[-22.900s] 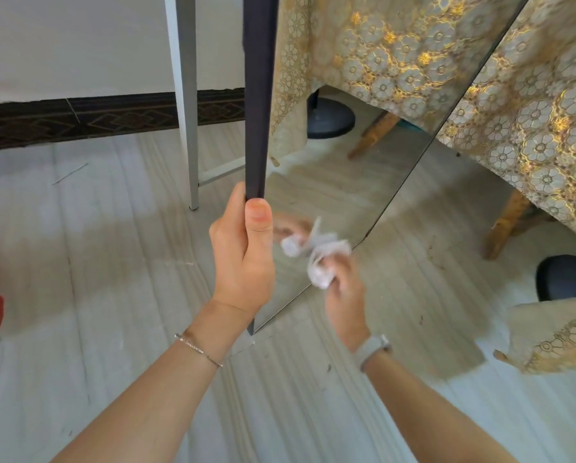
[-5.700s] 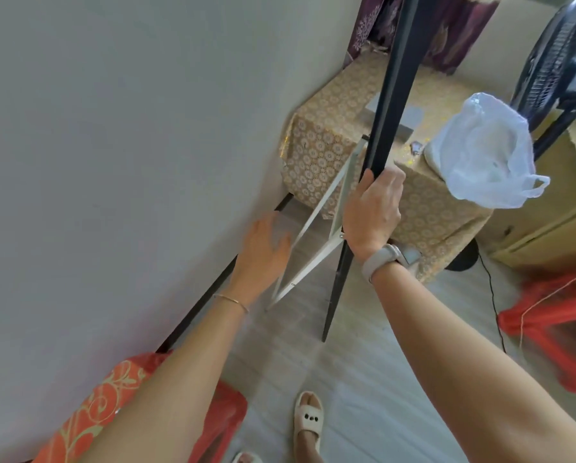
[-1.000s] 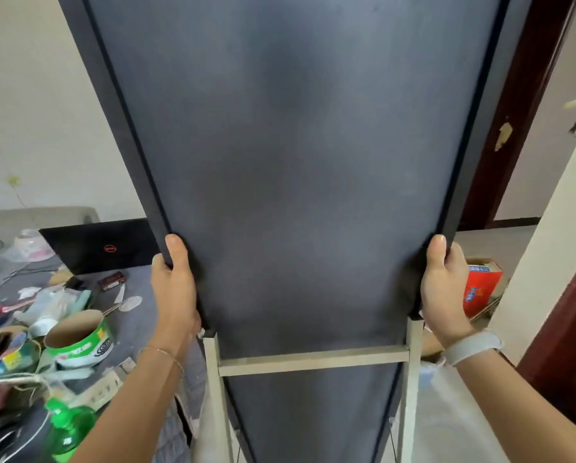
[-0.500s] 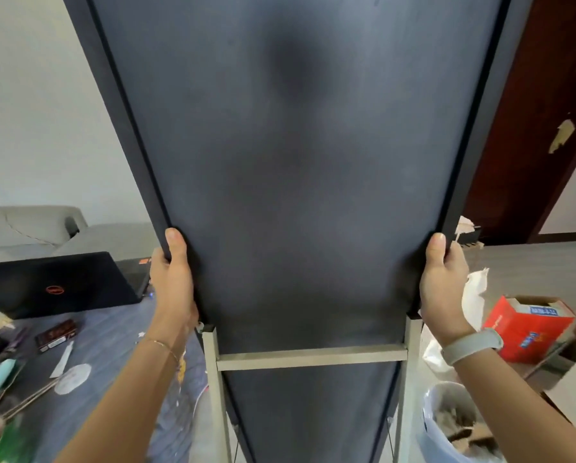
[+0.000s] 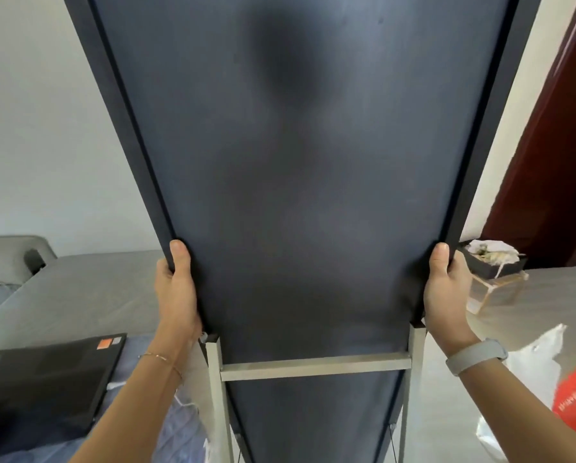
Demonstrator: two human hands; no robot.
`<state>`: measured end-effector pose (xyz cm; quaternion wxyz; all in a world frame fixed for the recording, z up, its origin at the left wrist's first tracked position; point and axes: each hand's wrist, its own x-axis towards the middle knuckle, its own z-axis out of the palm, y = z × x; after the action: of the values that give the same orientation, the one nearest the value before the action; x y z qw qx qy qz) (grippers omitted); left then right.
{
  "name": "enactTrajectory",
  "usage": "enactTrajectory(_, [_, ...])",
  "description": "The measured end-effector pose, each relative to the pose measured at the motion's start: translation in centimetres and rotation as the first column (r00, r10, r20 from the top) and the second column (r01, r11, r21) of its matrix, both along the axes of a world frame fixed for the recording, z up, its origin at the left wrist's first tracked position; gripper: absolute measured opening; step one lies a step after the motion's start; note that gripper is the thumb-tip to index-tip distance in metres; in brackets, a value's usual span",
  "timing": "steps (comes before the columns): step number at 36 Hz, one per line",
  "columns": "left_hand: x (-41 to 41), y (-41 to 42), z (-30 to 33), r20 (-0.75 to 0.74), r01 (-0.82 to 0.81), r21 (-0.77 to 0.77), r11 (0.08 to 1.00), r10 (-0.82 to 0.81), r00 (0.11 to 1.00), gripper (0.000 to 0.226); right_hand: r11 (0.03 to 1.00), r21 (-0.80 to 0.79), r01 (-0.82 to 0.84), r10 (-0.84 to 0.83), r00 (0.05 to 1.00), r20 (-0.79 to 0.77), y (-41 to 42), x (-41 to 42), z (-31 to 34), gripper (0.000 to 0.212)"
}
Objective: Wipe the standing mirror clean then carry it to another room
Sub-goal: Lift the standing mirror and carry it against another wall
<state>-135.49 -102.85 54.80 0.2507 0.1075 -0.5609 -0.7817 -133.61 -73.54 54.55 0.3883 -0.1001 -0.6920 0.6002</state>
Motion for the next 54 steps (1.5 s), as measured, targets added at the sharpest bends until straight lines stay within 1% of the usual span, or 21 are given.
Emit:
enactTrajectory(5, [-10.4,-3.2,0.3,0.02,0.0,0.018,1.0,-0.001,1.0,0.027,0.998,-0.012,-0.065,0.065,0.998,0.011,-3.3,-10.1,0.5,0.017])
enactTrajectory(9, [-18.2,-5.0,0.7,0.015,-0.005,0.04,0.999,0.005,1.0,0.024,0.998,-0.013,-0.059,0.059,0.998,0.012,-4.9,-18.5,0.7,0.029])
enactTrajectory(11, [-21.9,-5.7,0.8,-0.001,0.004,0.052,0.999,-0.004,1.0,0.023,0.996,-0.037,-0.077,0.077,0.997,0.013,-5.6,-22.7,0.6,0.026])
enactTrajectory(13, [-25.6,-6.4,0.8,-0.015,0.01,0.06,0.998,-0.009,1.0,0.023,0.996,-0.027,-0.088,0.088,0.996,0.0,-6.3,-27.0,0.3,0.022])
enactTrajectory(15, [-29.5,-7.0,0.6,-0.031,0.006,0.079,0.997,-0.003,1.0,0.023,0.993,-0.028,-0.116,0.116,0.993,-0.01,-6.9,-31.6,-0.2,0.021])
enactTrajectory(17, [-33.5,-7.5,0.3,-0.043,-0.005,0.097,0.995,0.009,0.999,0.022,0.988,-0.049,-0.149,0.149,0.989,-0.014,-7.5,-36.0,-0.9,0.024])
enactTrajectory(19, [-37.5,-8.0,-0.1,-0.039,-0.029,0.105,0.994,0.033,0.999,0.022,0.982,-0.069,-0.174,0.173,0.985,-0.022,-8.1,-40.2,-1.2,0.038])
enactTrajectory(20, [-39.6,-8.3,-0.2,-0.04,-0.035,0.1,0.994,0.039,0.998,0.022,0.981,-0.079,-0.175,0.174,0.985,-0.021,-8.5,-42.3,-1.2,0.042])
enactTrajectory(22, [-43.6,-9.2,-0.3,-0.047,-0.052,0.114,0.992,0.057,0.997,0.021,0.984,-0.078,-0.162,0.163,0.987,0.001,-9.4,-46.2,-1.2,0.027])
enactTrajectory(23, [-45.5,-9.6,-0.4,-0.044,-0.061,0.122,0.991,0.067,0.997,0.021,0.986,-0.067,-0.151,0.152,0.988,0.011,-9.7,-48.2,-1.3,0.024])
enactTrajectory(25, [-49.1,-10.4,-0.8,-0.036,-0.072,0.129,0.989,0.077,0.996,0.022,0.988,-0.045,-0.15,0.151,0.988,0.026,-10.3,-52.1,-1.5,0.024])
enactTrajectory(29, [-56.3,-12.2,-1.7,-0.02,-0.136,0.138,0.981,0.14,0.99,0.028,0.986,-0.049,-0.161,0.163,0.986,0.035,-12.1,-59.0,-2.4,0.031])
enactTrajectory(31, [-59.7,-13.1,-2.3,-0.009,-0.165,0.136,0.977,0.168,0.986,0.03,0.985,-0.041,-0.168,0.17,0.985,0.038,-13.0,-62.5,-2.9,0.03])
enactTrajectory(36, [-68.2,-16.3,-4.5,-0.003,-0.169,0.132,0.977,0.171,0.985,0.029,0.986,-0.009,-0.167,0.168,0.983,0.075,-15.7,-71.0,-4.4,0.03])
enactTrajectory(39, [-72.5,-17.6,-5.5,0.005,-0.192,0.116,0.975,0.193,0.981,0.028,0.981,-0.003,-0.193,0.192,0.977,0.089,-17.3,-75.5,-4.9,0.029])
enactTrajectory(44, [-78.6,-18.7,-6.6,0.034,-0.229,0.11,0.967,0.227,0.973,0.027,0.972,-0.046,-0.23,0.234,0.965,0.115,-19.2,-82.0,-6.1,0.017])
enactTrajectory(47, [-82.0,-19.1,-7.2,0.051,-0.288,0.092,0.953,0.285,0.957,0.027,0.963,-0.043,-0.266,0.27,0.953,0.139,-19.8,-86.0,-7.4,0.018])
enactTrajectory(50, [-85.2,-20.1,-9.1,0.054,-0.313,0.089,0.946,0.309,0.949,0.028,0.953,-0.022,-0.303,0.303,0.94,0.159,-20.2,-89.6,-9.1,0.018])
enactTrajectory(54, [-88.3,-21.0,-11.0,0.046,-0.336,0.093,0.937,0.334,0.942,0.028,0.954,-0.008,-0.301,0.299,0.944,0.143,-21.1,-93.2,-10.2,0.03])
